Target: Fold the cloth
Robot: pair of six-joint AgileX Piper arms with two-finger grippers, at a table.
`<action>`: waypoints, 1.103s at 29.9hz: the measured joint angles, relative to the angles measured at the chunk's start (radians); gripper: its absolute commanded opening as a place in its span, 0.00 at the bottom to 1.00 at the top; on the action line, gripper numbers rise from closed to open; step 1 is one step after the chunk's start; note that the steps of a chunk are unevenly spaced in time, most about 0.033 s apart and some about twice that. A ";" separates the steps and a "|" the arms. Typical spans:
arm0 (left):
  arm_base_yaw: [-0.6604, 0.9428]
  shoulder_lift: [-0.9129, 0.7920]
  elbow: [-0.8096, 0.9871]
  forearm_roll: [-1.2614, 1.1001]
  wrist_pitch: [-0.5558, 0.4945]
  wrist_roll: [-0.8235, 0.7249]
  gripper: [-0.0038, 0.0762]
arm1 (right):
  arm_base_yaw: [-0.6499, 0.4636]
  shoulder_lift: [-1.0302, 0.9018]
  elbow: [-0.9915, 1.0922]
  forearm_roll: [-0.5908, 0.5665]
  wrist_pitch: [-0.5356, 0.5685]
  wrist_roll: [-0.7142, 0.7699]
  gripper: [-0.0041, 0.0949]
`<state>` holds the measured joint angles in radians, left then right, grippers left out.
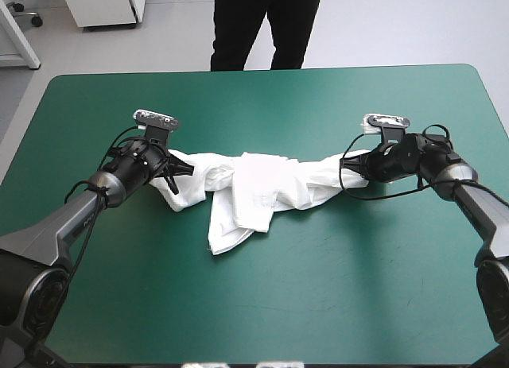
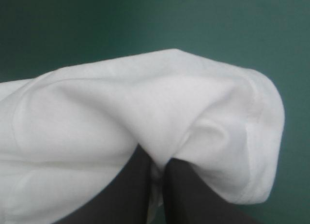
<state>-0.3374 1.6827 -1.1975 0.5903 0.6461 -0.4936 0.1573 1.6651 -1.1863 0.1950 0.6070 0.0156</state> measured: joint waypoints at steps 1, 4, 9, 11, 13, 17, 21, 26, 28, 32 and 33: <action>0.000 0.007 0.000 0.001 0.001 -0.002 0.09 | 0.000 0.007 -0.005 0.000 0.003 0.000 0.35; 0.000 0.018 0.000 0.002 0.004 0.006 0.32 | 0.000 0.012 -0.029 -0.003 0.034 0.000 0.55; 0.000 -0.004 -0.059 -0.017 0.089 0.060 0.78 | 0.000 0.012 -0.153 -0.050 0.187 -0.003 0.60; 0.000 -0.039 -0.109 -0.018 0.144 0.098 0.83 | -0.001 0.004 -0.203 -0.077 0.247 -0.003 0.59; 0.000 -0.091 -0.161 -0.014 0.191 0.117 0.82 | -0.001 -0.017 -0.246 -0.098 0.285 -0.003 0.58; 0.000 -0.218 -0.211 -0.007 0.239 0.129 0.79 | -0.001 -0.097 -0.287 -0.106 0.337 -0.003 0.58; 0.001 -0.342 -0.214 -0.083 0.306 0.173 0.73 | -0.001 -0.193 -0.291 -0.106 0.431 -0.003 0.58; 0.001 -0.410 -0.218 -0.302 0.409 0.352 0.63 | -0.001 -0.292 -0.291 -0.106 0.466 0.005 0.58; 0.001 -0.407 -0.218 -0.382 0.446 0.404 0.61 | -0.001 -0.314 -0.291 -0.106 0.472 0.012 0.58; 0.001 -0.389 -0.218 -0.543 0.498 0.502 0.60 | -0.001 -0.330 -0.292 -0.112 0.489 0.020 0.58; 0.001 -0.384 -0.218 -0.582 0.504 0.518 0.60 | -0.001 -0.330 -0.292 -0.116 0.490 0.024 0.58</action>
<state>-0.3364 1.2992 -1.4159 0.0083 1.1503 0.0245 0.1564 1.3352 -1.4781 0.0786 1.0973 0.0395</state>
